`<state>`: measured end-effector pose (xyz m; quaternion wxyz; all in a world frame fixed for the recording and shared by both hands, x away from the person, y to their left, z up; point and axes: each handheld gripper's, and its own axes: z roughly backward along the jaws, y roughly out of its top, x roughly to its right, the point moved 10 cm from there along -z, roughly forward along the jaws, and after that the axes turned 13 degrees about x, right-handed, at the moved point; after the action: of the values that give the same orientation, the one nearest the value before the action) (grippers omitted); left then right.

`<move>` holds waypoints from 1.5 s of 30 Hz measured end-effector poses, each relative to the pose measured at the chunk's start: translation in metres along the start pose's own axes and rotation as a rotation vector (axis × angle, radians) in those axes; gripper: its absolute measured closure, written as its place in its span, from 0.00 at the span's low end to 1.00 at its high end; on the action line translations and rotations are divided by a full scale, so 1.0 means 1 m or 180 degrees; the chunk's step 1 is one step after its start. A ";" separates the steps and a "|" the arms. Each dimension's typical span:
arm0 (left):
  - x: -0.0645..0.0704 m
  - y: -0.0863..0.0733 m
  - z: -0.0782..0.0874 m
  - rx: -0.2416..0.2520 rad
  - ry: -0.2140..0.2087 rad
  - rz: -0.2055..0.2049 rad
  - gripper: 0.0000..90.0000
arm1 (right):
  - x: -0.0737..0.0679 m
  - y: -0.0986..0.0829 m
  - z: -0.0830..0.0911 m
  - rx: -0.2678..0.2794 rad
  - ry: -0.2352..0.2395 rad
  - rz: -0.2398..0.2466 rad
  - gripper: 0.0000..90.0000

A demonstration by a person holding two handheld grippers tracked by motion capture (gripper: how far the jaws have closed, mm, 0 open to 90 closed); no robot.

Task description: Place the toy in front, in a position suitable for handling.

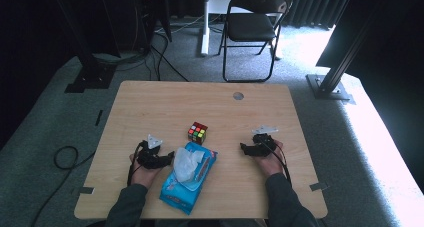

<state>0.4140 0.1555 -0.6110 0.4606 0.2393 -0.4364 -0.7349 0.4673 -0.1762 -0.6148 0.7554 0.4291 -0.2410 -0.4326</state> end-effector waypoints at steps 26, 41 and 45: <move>0.034 0.005 0.000 0.0066 -0.0557 -0.0074 0.54 | -0.106 0.078 -0.042 0.0334 0.0905 0.0366 0.29; 0.038 0.008 -0.005 0.0093 -0.0603 -0.0081 0.61 | -0.147 0.088 -0.072 0.0276 0.1227 0.0358 0.23; 0.038 0.008 -0.004 0.0086 -0.0586 -0.0082 0.60 | -0.149 0.086 -0.078 0.0167 0.1257 0.0446 0.24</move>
<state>0.4036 0.1189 -0.6049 0.4058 0.1826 -0.4837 -0.7537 0.4870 0.0081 -0.5798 0.8048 0.5072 -0.1288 -0.2801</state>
